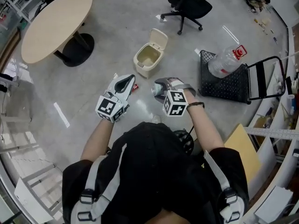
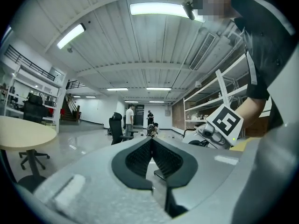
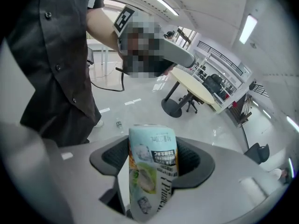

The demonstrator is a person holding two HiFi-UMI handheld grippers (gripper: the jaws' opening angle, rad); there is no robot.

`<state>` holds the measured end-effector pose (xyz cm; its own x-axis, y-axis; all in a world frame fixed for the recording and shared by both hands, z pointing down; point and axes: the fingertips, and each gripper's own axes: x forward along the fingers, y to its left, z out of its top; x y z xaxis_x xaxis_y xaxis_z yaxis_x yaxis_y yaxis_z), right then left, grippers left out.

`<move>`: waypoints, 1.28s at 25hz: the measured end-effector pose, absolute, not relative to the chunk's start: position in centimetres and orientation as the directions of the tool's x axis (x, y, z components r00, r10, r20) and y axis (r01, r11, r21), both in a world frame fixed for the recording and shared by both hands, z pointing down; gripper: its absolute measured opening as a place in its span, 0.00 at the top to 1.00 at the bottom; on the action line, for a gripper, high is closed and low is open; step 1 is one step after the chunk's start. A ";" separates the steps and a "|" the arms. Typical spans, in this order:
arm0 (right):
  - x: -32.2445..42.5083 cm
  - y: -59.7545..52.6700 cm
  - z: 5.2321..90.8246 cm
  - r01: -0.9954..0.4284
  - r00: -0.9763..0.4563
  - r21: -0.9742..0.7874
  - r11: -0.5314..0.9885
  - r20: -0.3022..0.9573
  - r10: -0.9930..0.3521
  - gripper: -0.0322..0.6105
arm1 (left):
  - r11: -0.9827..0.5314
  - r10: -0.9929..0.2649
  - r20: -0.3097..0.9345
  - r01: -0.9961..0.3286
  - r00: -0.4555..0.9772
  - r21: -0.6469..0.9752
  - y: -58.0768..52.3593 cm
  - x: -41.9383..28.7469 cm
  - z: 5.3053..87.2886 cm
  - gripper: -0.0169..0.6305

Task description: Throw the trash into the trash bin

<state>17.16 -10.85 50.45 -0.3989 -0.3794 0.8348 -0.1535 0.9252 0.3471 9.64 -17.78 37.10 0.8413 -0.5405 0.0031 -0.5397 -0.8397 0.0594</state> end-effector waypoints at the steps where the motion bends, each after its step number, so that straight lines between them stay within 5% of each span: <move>1: 18.5 -11.6 50.3 -0.146 -0.398 0.350 0.925 0.836 -0.378 0.49 | -0.833 -0.551 -0.003 -0.550 0.834 0.066 -18.6 10.9 36.8 0.97; 10: 24.7 -16.5 49.1 -0.141 -0.404 0.381 0.914 0.820 -0.405 0.49 | -0.815 -0.574 -0.006 -0.571 0.819 0.096 -23.4 17.4 36.4 0.97; 32: 19.4 -35.7 57.0 -0.014 -0.372 0.262 0.965 0.894 -0.249 0.49 | -0.747 -0.639 0.105 -0.648 0.762 0.149 -43.0 11.5 44.7 0.97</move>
